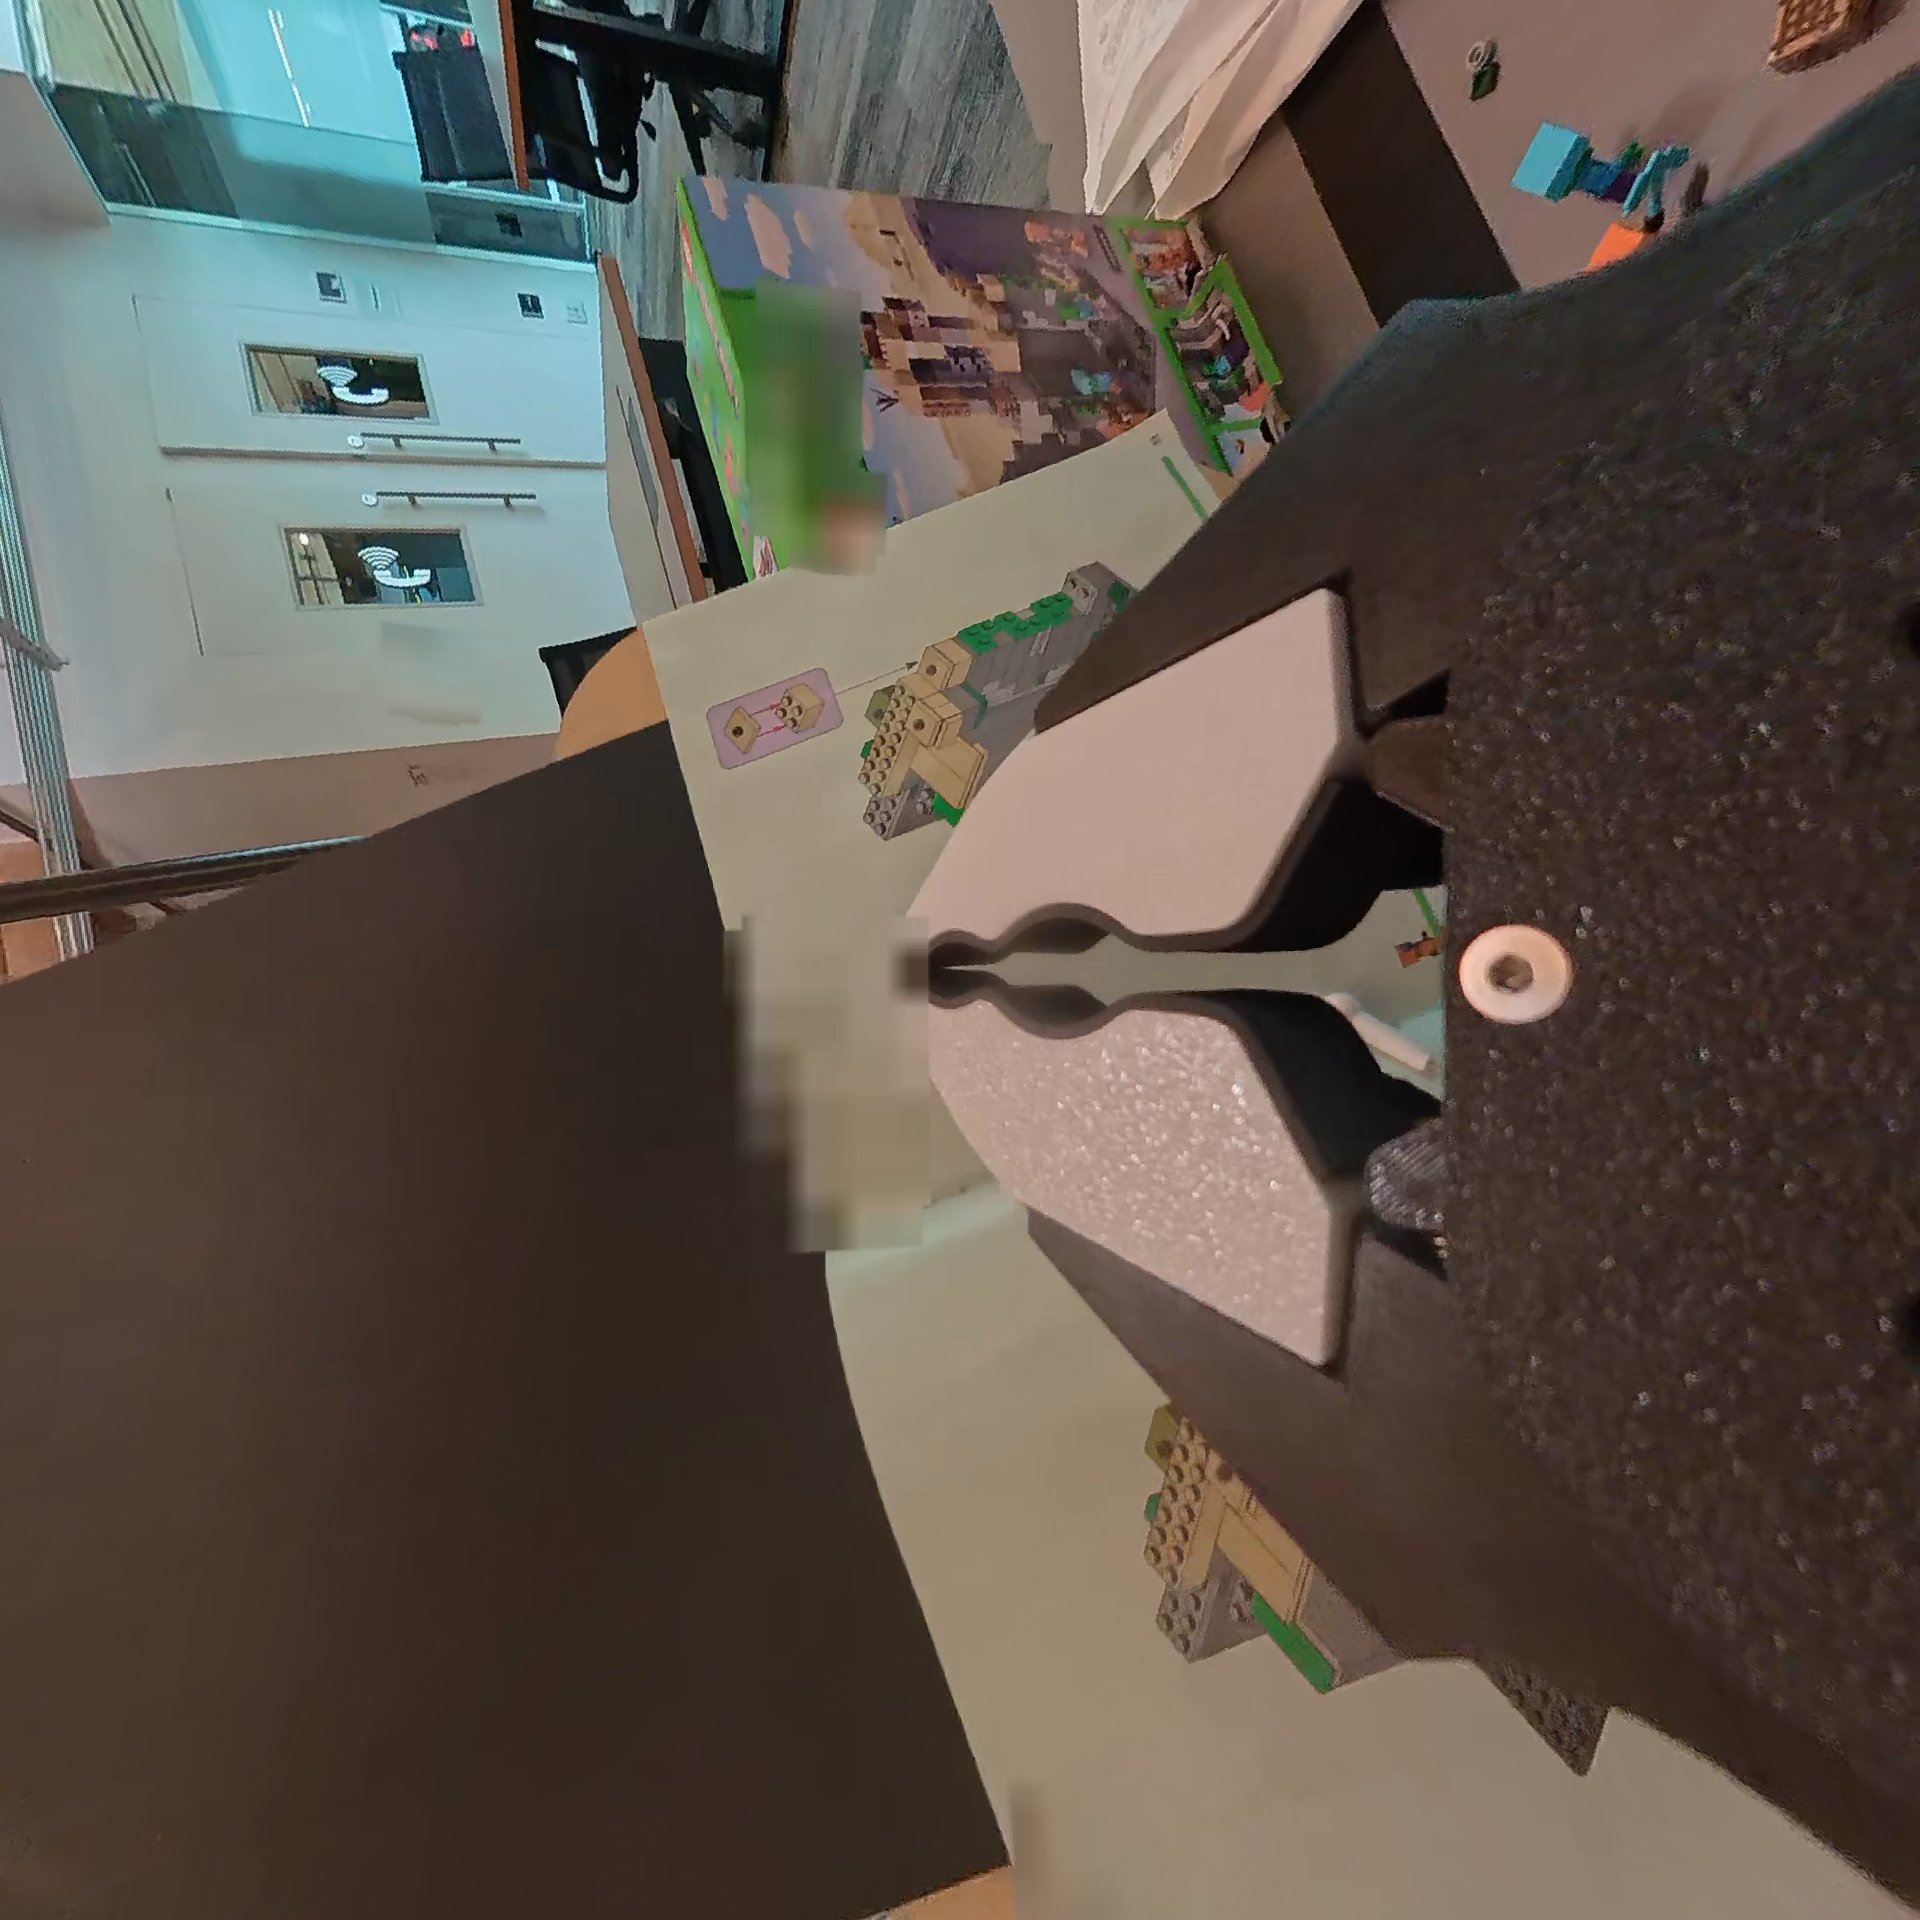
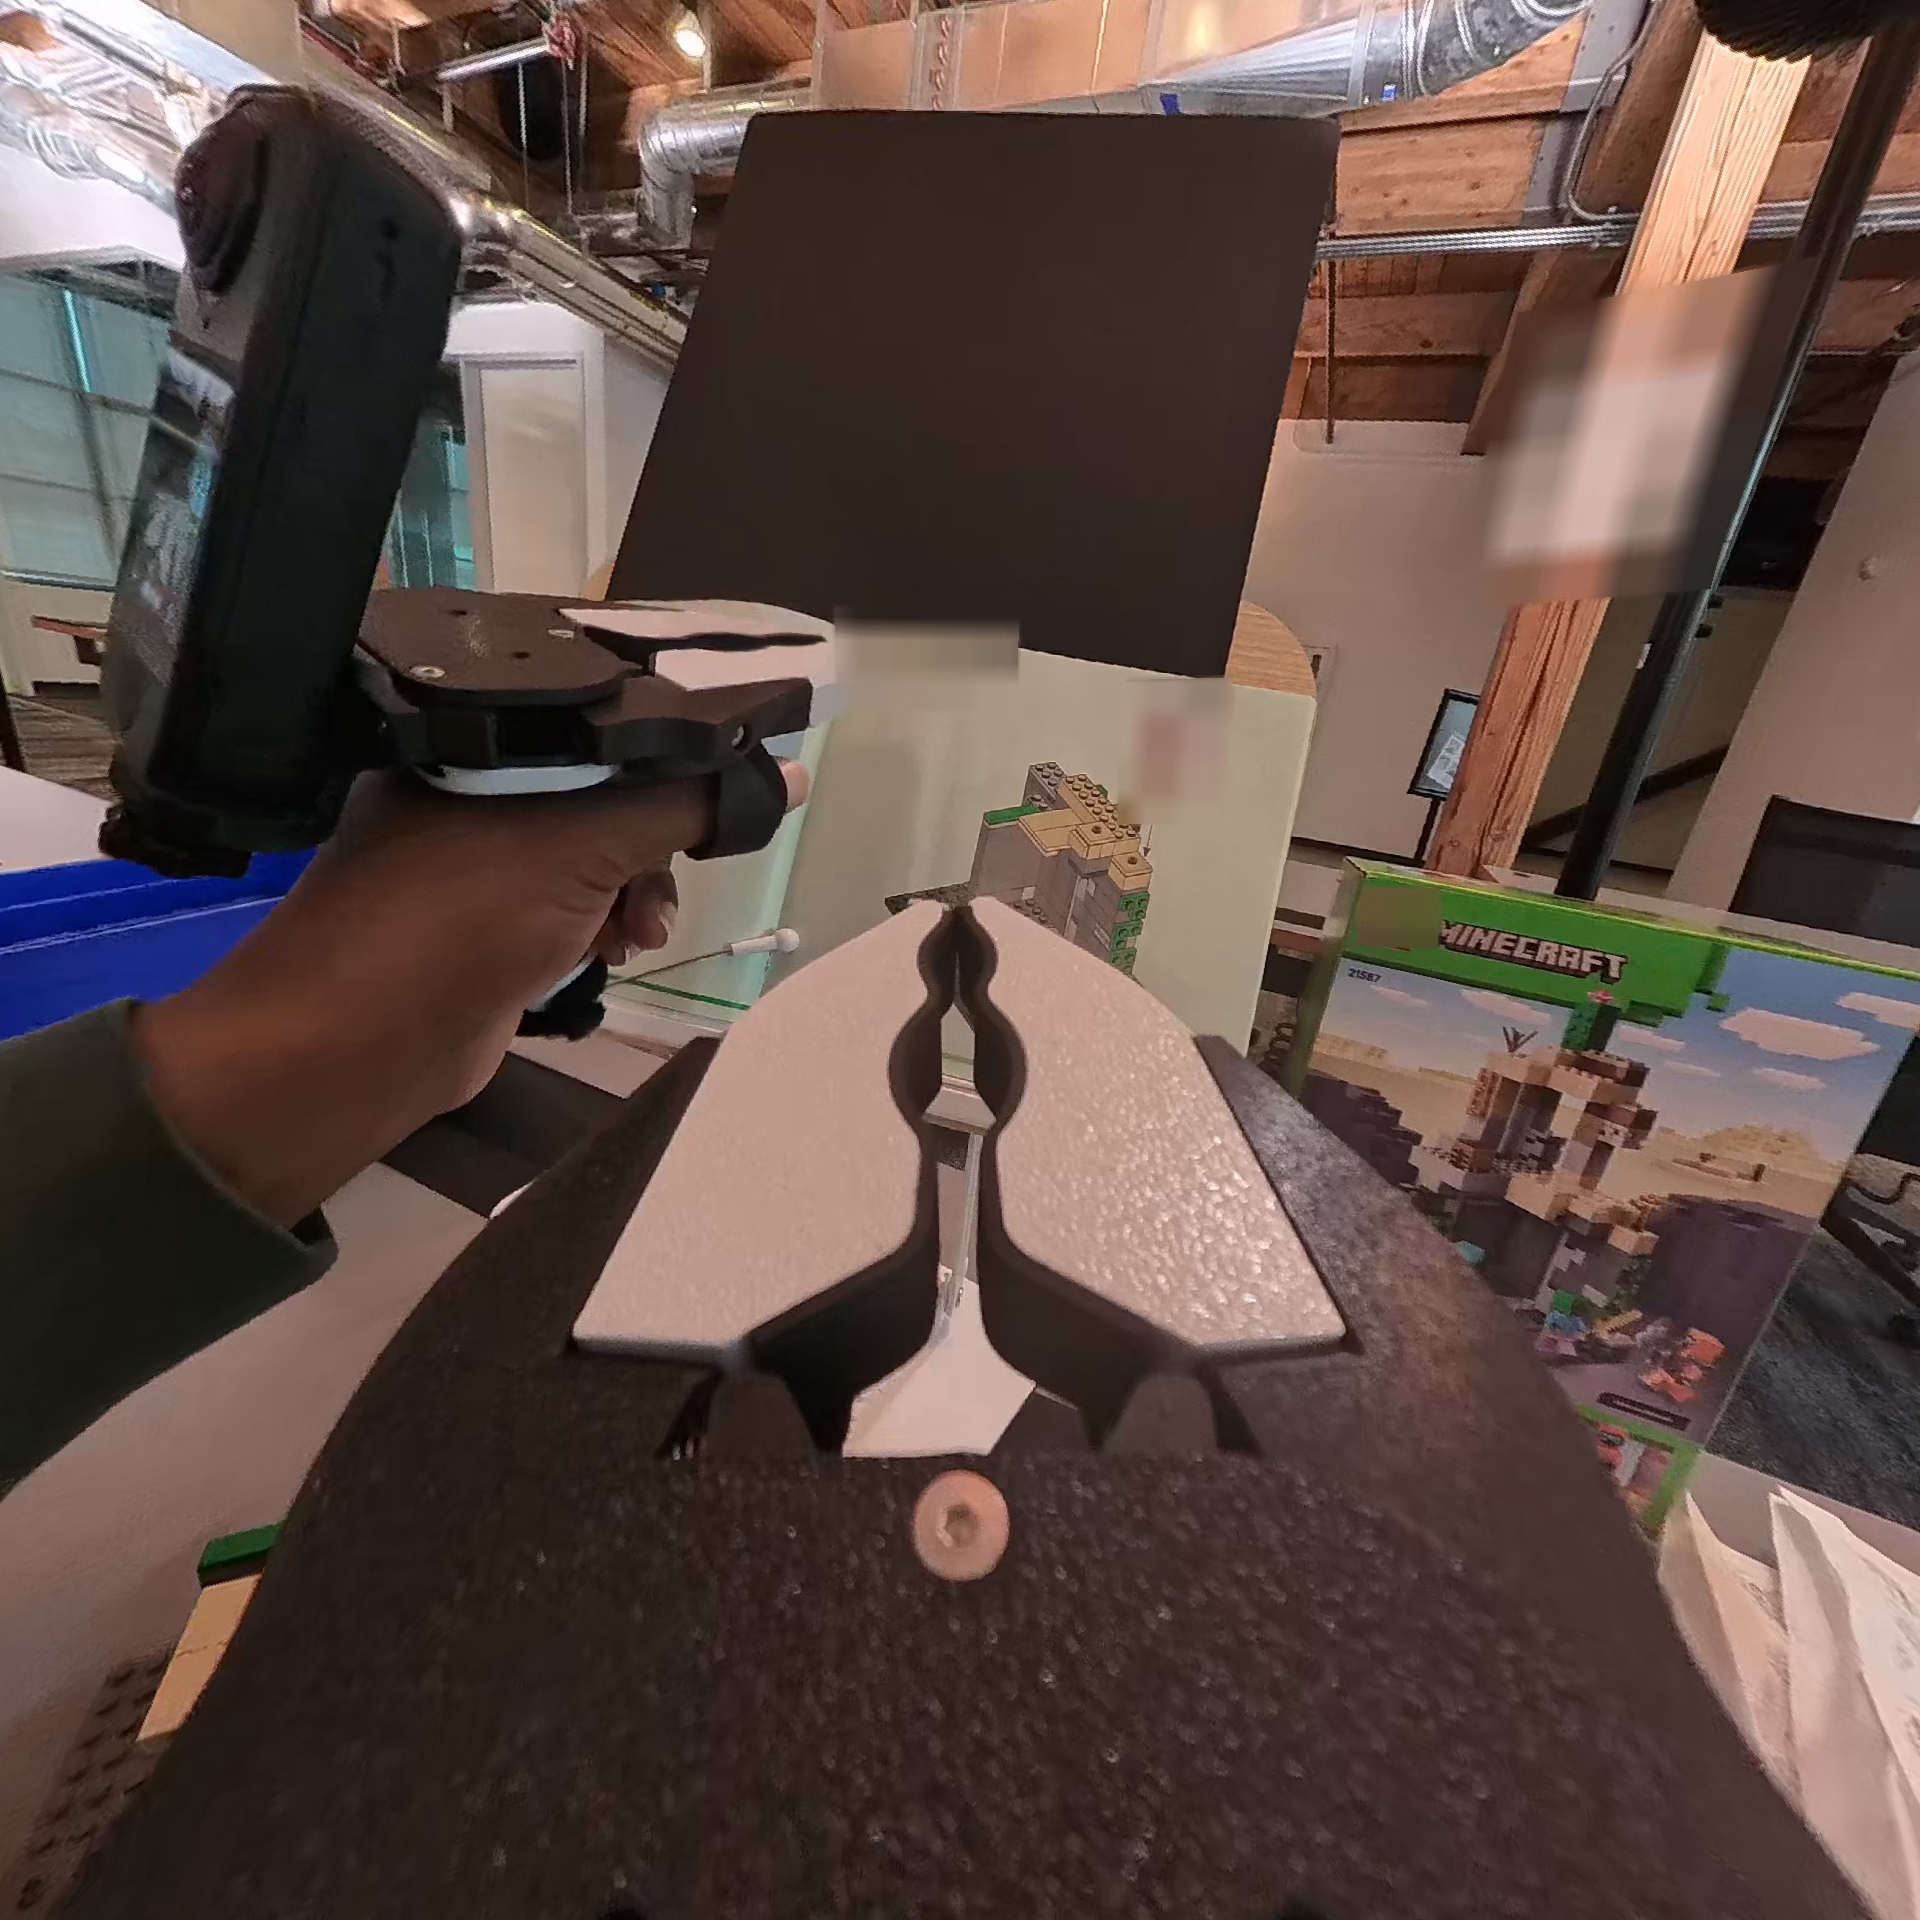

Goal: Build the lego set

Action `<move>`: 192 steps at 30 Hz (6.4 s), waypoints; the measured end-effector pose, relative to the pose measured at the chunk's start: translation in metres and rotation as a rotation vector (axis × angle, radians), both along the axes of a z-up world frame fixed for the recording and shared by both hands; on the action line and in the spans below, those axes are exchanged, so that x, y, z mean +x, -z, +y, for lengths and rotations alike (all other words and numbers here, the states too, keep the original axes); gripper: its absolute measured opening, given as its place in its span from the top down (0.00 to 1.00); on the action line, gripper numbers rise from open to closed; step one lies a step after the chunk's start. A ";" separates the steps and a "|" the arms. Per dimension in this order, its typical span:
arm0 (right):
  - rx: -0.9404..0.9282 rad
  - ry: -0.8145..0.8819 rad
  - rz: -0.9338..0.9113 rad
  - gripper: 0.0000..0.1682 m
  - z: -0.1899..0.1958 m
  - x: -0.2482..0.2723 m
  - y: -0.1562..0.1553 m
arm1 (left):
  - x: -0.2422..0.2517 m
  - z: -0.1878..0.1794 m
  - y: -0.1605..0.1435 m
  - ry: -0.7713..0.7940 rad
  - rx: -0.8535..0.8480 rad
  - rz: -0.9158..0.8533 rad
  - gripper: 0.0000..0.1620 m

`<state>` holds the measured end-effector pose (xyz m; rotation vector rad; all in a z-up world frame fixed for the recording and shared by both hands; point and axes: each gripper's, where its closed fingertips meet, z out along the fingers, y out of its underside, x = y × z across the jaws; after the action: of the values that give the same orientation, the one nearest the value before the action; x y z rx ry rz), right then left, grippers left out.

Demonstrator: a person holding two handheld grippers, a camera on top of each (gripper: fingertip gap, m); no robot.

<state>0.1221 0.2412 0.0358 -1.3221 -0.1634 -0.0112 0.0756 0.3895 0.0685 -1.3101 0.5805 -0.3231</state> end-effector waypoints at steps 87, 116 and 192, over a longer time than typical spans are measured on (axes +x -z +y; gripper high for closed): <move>-0.140 -0.123 -0.302 1.00 0.007 -0.088 0.065 | -0.510 -0.201 0.190 -0.326 -0.349 0.901 0.92; -0.130 -0.161 -0.334 1.00 0.002 -0.098 0.061 | -0.235 -0.183 0.315 0.163 -0.394 1.206 0.92; -0.103 -0.186 -0.301 1.00 -0.004 -0.096 0.047 | -0.337 -0.282 0.188 0.290 -0.647 0.865 0.86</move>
<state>0.0265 0.2368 -0.0114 -1.3991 -0.5486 -0.0443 -0.2612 0.1074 -0.1197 -1.9972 1.4897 -0.1661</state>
